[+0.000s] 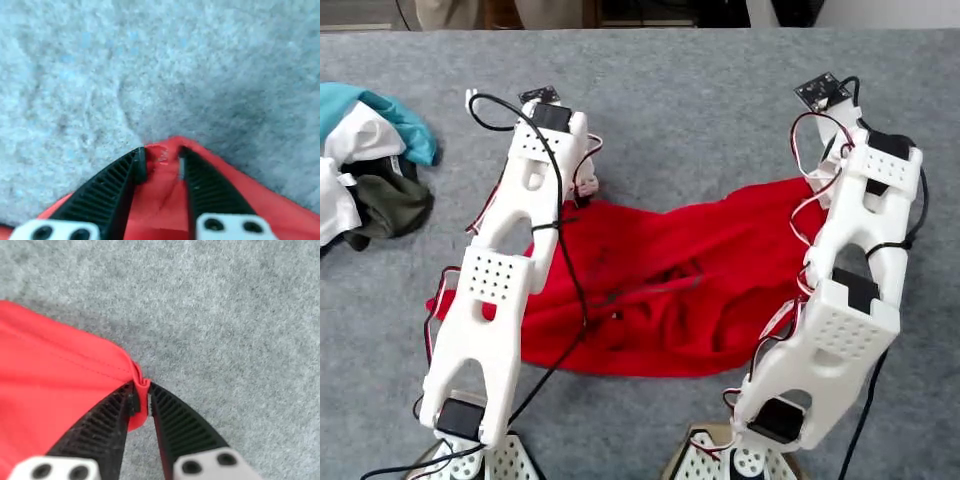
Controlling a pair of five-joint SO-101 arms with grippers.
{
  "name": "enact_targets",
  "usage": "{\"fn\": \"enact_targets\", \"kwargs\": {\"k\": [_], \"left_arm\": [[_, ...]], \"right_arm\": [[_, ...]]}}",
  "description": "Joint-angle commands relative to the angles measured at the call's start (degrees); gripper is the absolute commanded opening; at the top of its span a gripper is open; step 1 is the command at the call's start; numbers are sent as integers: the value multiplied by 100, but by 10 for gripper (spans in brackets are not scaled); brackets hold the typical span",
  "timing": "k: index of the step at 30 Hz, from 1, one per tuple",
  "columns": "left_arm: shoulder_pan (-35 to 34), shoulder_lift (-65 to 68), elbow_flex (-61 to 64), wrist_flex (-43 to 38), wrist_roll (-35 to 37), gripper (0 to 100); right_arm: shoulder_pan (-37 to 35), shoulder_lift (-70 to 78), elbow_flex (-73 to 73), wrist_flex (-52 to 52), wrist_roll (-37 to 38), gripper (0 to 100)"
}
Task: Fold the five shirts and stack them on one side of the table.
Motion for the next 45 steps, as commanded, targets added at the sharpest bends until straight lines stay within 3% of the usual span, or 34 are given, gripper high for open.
{"fn": "enact_targets", "kwargs": {"k": [1,15,27,38,45], "left_arm": [[9,154,-448,70,44,180],[-290,-1297,70,70,105,179],[-264,-470,-53,-457,440,183],[281,-418,-53,-501,809,183],[62,-180,-44,-897,809,179]], "right_arm": [[31,-48,4,18,53,16],[-40,-48,4,-18,53,16],[-92,-48,13,-9,53,16],[-92,-40,13,-9,53,16],[-92,-40,13,-9,53,16]]}}
